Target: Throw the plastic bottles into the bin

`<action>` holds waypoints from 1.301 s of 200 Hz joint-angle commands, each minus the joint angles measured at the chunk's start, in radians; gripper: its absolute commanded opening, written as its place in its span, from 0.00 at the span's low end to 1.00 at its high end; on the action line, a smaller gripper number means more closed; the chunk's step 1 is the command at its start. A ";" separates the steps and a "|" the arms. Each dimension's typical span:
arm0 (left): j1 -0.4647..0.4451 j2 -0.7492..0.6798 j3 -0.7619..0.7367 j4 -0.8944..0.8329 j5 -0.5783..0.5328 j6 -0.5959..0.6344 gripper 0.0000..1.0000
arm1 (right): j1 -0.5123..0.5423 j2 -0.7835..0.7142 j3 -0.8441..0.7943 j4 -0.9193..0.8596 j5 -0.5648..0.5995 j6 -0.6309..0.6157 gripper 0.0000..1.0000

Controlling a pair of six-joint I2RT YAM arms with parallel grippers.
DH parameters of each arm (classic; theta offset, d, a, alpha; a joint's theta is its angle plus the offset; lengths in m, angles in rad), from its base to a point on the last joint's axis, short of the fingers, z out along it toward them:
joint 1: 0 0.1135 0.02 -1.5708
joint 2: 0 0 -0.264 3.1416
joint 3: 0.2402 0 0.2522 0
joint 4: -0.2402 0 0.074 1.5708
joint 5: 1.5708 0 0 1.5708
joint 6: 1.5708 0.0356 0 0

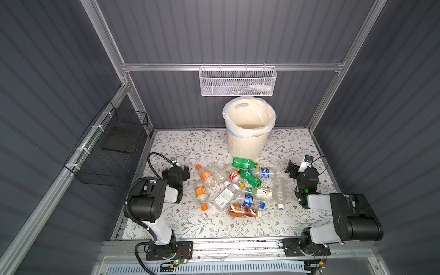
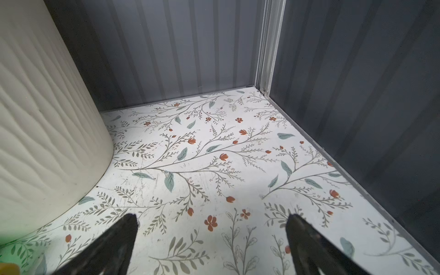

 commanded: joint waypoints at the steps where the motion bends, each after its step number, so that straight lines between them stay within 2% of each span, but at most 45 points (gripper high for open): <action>1: 0.005 0.005 0.016 0.019 0.007 0.015 1.00 | 0.001 0.013 0.006 0.005 0.014 -0.003 0.99; 128: 0.005 0.005 0.015 0.018 0.007 0.015 1.00 | 0.000 0.012 0.006 0.005 0.012 -0.003 0.99; 228: 0.005 0.006 0.017 0.017 0.007 0.015 1.00 | -0.025 0.010 0.011 -0.012 -0.041 0.011 0.99; 240: 0.004 0.005 0.015 0.018 0.008 0.016 1.00 | -0.026 0.009 0.011 -0.013 -0.040 0.011 0.94; 250: 0.005 0.004 0.012 0.020 0.008 0.016 0.93 | -0.025 0.007 0.009 -0.010 -0.041 0.011 0.89; 260: 0.005 -0.006 0.013 0.031 -0.012 0.023 0.92 | -0.024 0.005 0.006 -0.001 -0.043 0.009 0.84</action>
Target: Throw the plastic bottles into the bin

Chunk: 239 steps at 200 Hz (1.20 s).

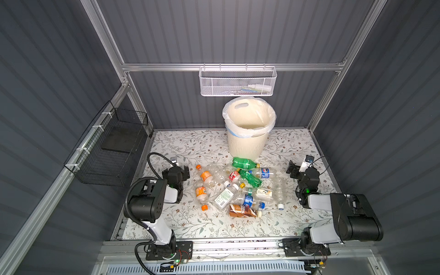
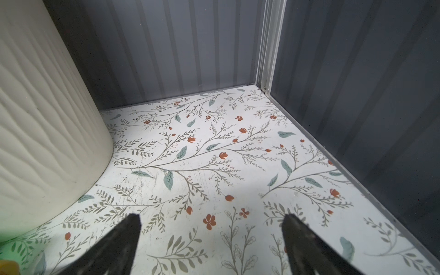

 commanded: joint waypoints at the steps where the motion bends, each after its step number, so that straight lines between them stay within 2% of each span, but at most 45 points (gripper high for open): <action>1: 0.005 -0.009 0.015 0.025 -0.014 0.019 0.91 | -0.003 0.005 0.006 0.008 -0.012 -0.001 0.83; 11: 0.005 -0.059 0.042 -0.069 -0.026 0.008 0.90 | -0.003 -0.031 0.032 -0.063 -0.018 -0.001 0.81; 26: 0.005 -0.132 0.105 -0.254 -0.054 -0.010 0.90 | -0.003 -0.106 0.142 -0.340 -0.030 -0.009 0.80; 39: 0.005 -0.182 0.151 -0.346 -0.070 -0.024 0.90 | 0.004 -0.130 0.227 -0.492 -0.041 -0.016 0.78; 53: 0.004 -0.211 0.212 -0.453 -0.100 -0.075 0.90 | 0.024 -0.151 0.316 -0.653 -0.017 0.011 0.78; 62: 0.004 -0.229 0.266 -0.561 -0.100 -0.126 0.90 | 0.036 -0.154 0.384 -0.787 0.023 0.070 0.78; 83: 0.002 -0.255 0.348 -0.728 -0.043 -0.197 0.90 | 0.061 -0.161 0.502 -1.071 0.055 0.190 0.78; 105: -0.001 -0.294 0.372 -0.811 0.015 -0.264 0.93 | 0.095 -0.196 0.539 -1.267 0.058 0.252 0.77; 128: -0.006 -0.319 0.389 -0.882 0.076 -0.323 0.95 | 0.115 -0.271 0.528 -1.430 -0.012 0.357 0.76; 173: -0.022 -0.365 0.406 -0.980 0.155 -0.365 0.95 | 0.203 -0.376 0.460 -1.555 -0.010 0.467 0.76; 239: -0.039 -0.403 0.418 -1.036 0.209 -0.375 0.96 | 0.278 -0.301 0.382 -1.499 -0.075 0.534 0.75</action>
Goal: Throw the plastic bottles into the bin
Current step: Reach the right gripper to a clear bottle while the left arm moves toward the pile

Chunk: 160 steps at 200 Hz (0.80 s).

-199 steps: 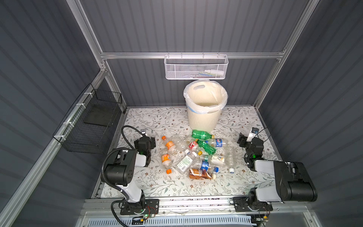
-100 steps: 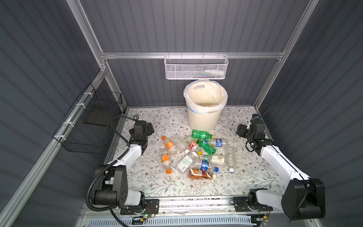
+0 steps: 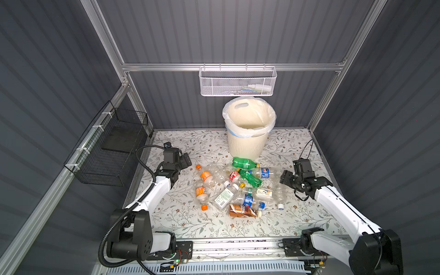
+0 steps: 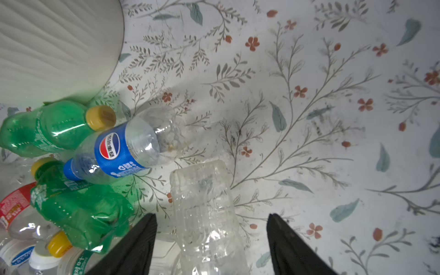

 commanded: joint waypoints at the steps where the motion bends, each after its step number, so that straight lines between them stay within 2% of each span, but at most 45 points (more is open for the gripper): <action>1: -0.004 -0.020 0.027 -0.046 0.035 -0.020 0.96 | 0.031 0.029 -0.029 0.014 -0.025 0.046 0.75; 124: -0.022 0.006 0.026 -0.049 0.053 -0.049 0.95 | 0.067 0.142 -0.107 0.158 -0.030 0.075 0.76; 160: -0.025 0.005 0.023 -0.053 0.051 -0.052 0.96 | 0.067 0.162 -0.116 0.170 -0.031 0.078 0.69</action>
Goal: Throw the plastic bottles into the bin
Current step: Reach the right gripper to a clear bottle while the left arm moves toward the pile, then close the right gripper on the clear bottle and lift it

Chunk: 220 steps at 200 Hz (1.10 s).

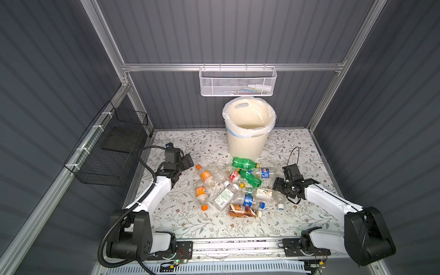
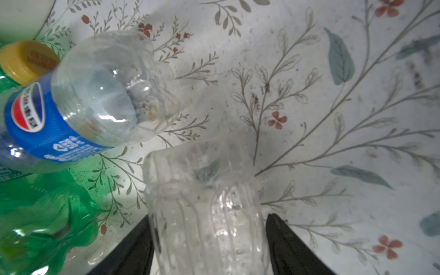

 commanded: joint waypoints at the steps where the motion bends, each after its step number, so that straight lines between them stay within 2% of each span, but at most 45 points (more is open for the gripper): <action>1: -0.008 0.005 0.022 -0.028 0.009 -0.017 0.95 | 0.005 0.011 -0.017 0.017 0.002 0.013 0.68; 38: -0.008 0.010 0.025 -0.027 0.005 -0.014 0.95 | 0.004 -0.023 -0.024 0.000 0.020 0.014 0.59; 98: -0.015 0.024 0.032 -0.014 0.019 -0.013 0.95 | -0.027 -0.150 -0.017 -0.075 0.065 0.004 0.56; 168: -0.026 0.025 0.043 -0.008 0.027 -0.010 0.96 | -0.143 -0.425 -0.022 -0.053 0.064 -0.023 0.51; 220: -0.034 0.000 0.043 -0.012 0.026 0.004 0.96 | -0.200 -0.600 0.042 0.051 0.045 -0.074 0.50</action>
